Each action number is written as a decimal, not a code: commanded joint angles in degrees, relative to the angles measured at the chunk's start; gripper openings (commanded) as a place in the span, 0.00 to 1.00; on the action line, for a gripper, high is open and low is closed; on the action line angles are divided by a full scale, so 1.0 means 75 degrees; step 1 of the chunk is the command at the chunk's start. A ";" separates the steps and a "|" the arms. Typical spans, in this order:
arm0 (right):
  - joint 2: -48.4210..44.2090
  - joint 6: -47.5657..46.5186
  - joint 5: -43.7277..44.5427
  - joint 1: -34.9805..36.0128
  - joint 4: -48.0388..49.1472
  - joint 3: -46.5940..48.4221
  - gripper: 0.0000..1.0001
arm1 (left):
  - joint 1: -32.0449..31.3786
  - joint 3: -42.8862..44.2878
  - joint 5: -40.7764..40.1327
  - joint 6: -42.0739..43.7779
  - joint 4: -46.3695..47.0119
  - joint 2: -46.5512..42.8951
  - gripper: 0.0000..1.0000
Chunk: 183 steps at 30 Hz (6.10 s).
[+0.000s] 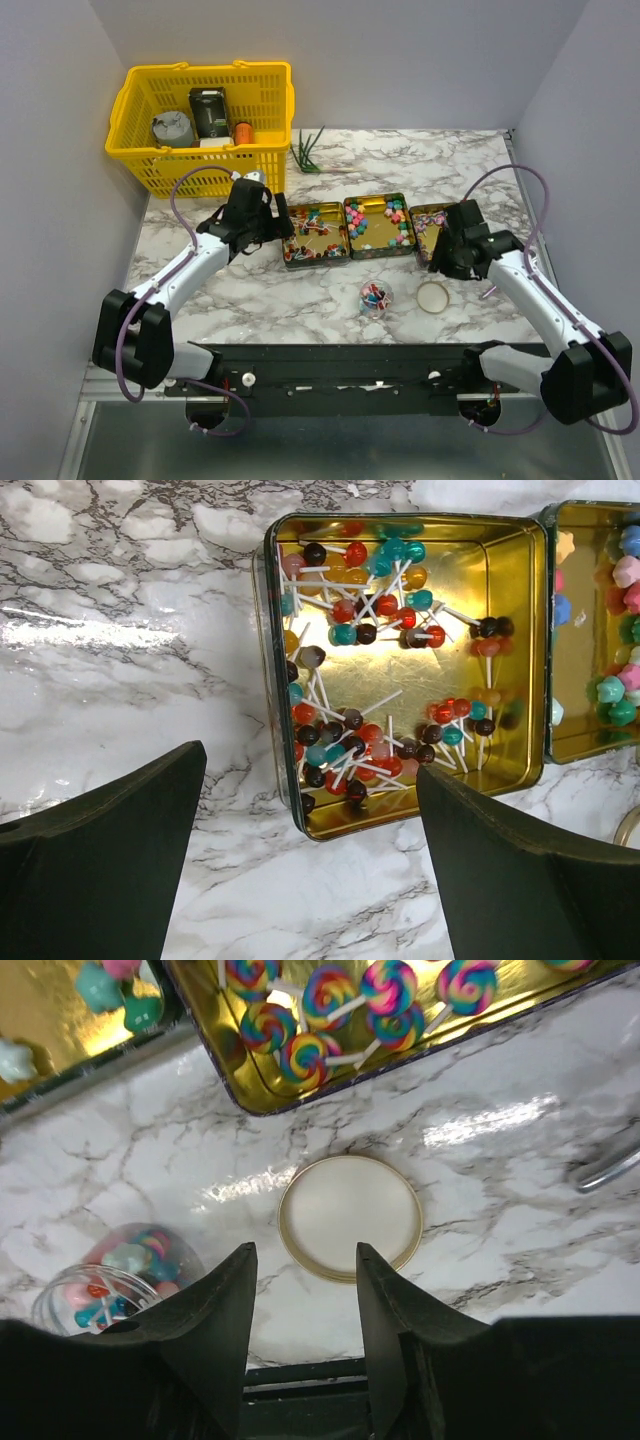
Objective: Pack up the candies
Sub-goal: Pick up the bottle lid at the center of the board, then close the bottle lid on the packing bottle.
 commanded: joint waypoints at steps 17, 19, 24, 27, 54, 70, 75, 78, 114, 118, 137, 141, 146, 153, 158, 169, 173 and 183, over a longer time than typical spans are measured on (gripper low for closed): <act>0.2618 0.0595 -0.0300 0.1146 0.1347 -0.0561 0.36 | -0.0002 -0.0755 0.0376 -0.0443 -0.0252 -0.0969 0.99; 0.2701 0.0560 -0.0335 0.1146 0.1371 -0.0596 0.34 | -0.0002 -0.0755 0.0376 -0.0514 -0.0299 -0.0993 0.99; 0.2806 0.0467 -0.0300 0.1147 0.1313 -0.0631 0.10 | -0.0002 -0.0790 0.0715 -0.0830 -0.0381 -0.1075 0.99; 0.2725 0.0431 -0.0324 0.1147 0.1184 -0.0596 0.01 | -0.0002 -0.0860 0.0880 -0.0947 -0.0370 -0.1145 0.99; -0.3743 0.1485 -0.8092 0.1135 0.4195 -0.0901 0.01 | -0.0951 -0.1704 0.5624 -0.1755 0.5087 -0.1544 0.99; -0.4858 0.2703 -1.0014 0.1147 0.5588 -0.1346 0.01 | -0.2860 -0.1341 0.7851 -0.1522 0.8640 -0.1016 0.99; -0.4682 0.2728 -1.0097 0.1147 0.5625 -0.1276 0.01 | -0.3224 -0.1213 0.8496 -0.1522 0.9543 -0.1005 0.99; -0.4576 0.2751 -1.0132 0.1146 0.5753 -0.1287 0.01 | -0.3482 -0.0955 0.8673 -0.1265 0.9347 -0.0864 0.97; -0.4224 0.3279 -1.0262 0.1147 0.7090 -0.1990 0.01 | -0.4186 -0.0403 0.8662 0.0154 0.7423 -0.0301 0.33; -0.4190 0.3290 -0.9934 0.1147 0.7008 -0.2166 0.09 | -0.4186 -0.0532 0.8509 0.0131 0.7376 -0.0336 0.16; -0.4259 0.1311 -0.5416 0.1147 0.3716 -0.2307 0.68 | -0.4174 -0.1048 0.4937 -0.0712 0.5257 -0.0700 0.10; -0.4587 0.1450 -0.3726 0.1135 0.3025 -0.2576 0.69 | -0.4174 -0.1316 0.3905 -0.1310 0.4870 -0.0723 0.15; -0.5302 0.1685 -0.1605 0.1147 0.2356 -0.3033 0.69 | -0.4151 -0.1598 0.2827 -0.1872 0.4657 -0.0747 0.15; -0.5561 0.1392 -0.1776 0.1135 0.2110 -0.3361 0.69 | -0.4116 -0.1809 0.1631 -0.2658 0.4365 -0.0314 0.17; -0.5502 0.1334 -0.2058 0.1147 0.2109 -0.3596 0.69 | -0.4080 -0.1646 0.1396 -0.2987 0.4353 0.0412 0.25; -0.5162 0.1404 -0.2503 0.1147 0.2613 -0.4053 0.68 | -0.4069 -0.0943 0.1302 -0.2999 0.3885 0.1515 0.31; -0.5022 0.1404 -0.2562 0.1147 0.2777 -0.4147 0.68 | -0.4069 -0.0872 0.1033 -0.2823 0.3475 0.1363 0.43; -0.4226 0.1275 -0.2843 0.1147 0.3410 -0.4311 0.66 | -0.4080 -0.0825 0.0798 -0.2542 0.2958 0.1351 0.57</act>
